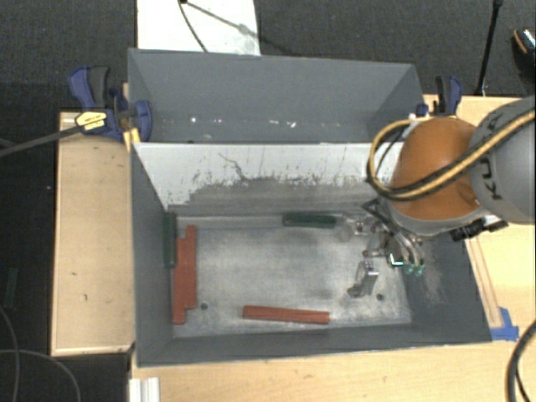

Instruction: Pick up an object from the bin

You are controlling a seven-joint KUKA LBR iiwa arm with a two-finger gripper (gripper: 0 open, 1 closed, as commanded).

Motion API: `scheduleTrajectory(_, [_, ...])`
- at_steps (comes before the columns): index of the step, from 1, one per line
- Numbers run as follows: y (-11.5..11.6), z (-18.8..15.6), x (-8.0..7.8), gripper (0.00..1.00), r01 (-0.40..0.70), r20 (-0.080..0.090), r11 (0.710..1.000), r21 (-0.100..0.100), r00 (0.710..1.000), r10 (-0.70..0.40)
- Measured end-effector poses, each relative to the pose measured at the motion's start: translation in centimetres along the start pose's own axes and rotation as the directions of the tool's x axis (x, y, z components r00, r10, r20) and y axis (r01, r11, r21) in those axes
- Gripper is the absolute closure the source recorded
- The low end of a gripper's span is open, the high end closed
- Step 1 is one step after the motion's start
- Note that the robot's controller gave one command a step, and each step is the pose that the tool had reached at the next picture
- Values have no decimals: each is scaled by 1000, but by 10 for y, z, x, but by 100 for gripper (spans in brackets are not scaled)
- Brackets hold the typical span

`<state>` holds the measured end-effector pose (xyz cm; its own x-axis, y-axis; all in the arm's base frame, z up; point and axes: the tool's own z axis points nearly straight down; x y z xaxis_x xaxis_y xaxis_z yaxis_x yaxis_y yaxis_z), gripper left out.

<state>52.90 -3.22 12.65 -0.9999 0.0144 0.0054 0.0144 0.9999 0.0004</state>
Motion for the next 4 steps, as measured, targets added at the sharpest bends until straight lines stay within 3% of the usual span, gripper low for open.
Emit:
scheduleTrajectory(1, [-20, 58, -66, 0, 0, 10, 1000, 1, 1000, 0])
scheduleTrajectory(2, [40, 35, -59, 0, -97, 11, 995, -4, 995, 97])
scheduleTrajectory(3, [61, 56, -59, 0, -273, 6, 962, -2, 962, 273])
scheduleTrajectory(4, [60, 53, -61, 100, -271, 13, 963, -3, 963, 271])
